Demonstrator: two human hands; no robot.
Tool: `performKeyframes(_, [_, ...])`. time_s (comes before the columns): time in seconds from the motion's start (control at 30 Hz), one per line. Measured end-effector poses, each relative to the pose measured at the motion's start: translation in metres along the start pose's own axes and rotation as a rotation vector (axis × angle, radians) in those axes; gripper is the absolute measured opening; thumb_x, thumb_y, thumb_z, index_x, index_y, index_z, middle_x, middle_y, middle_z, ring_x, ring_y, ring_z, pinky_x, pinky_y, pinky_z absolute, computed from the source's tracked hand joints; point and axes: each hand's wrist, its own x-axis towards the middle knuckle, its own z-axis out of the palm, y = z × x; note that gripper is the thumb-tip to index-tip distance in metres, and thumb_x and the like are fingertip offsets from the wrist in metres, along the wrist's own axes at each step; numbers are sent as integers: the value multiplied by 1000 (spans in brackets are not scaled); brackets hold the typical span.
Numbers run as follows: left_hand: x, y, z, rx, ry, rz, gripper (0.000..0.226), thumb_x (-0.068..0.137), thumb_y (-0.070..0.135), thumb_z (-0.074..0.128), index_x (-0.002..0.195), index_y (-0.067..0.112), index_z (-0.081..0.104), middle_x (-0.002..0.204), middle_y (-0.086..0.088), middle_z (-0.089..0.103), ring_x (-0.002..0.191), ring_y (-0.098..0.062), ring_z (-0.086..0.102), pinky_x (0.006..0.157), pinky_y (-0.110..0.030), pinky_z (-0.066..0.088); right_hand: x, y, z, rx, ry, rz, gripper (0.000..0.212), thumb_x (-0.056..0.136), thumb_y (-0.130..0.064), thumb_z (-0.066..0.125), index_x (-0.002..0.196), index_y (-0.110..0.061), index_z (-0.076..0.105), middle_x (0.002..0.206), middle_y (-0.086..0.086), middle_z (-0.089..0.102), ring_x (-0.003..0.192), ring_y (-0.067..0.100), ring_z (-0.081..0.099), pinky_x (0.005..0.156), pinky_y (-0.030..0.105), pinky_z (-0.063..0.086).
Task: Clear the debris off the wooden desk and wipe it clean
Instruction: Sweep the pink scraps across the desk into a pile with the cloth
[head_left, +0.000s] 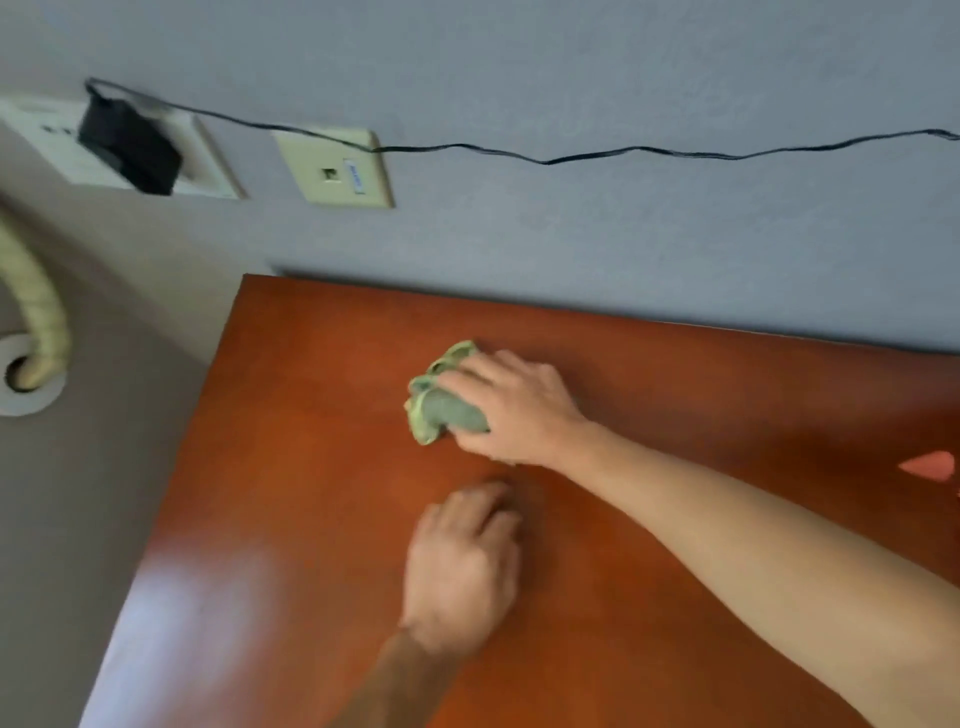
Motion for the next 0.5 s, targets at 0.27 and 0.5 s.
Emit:
performKeyframes(0.27, [-31, -110, -60, 377, -40, -374, 72, 87, 46, 52, 156, 27, 46, 166, -5, 37, 155, -32, 29, 124, -64, 16, 84, -75, 12, 20, 44, 466, 51, 77, -49, 69, 122, -26, 63, 118, 6, 62, 106, 35, 60, 75, 38, 52])
performKeyframes(0.5, [-37, -115, -59, 280, 176, -460, 55, 84, 29, 48, 131, 8, 67, 145, -17, 56, 141, -36, 48, 120, -58, 33, 90, -103, 21, 86, -16, -38, 59, 80, -55, 67, 136, -37, 58, 135, -8, 61, 112, 27, 61, 82, 37, 55])
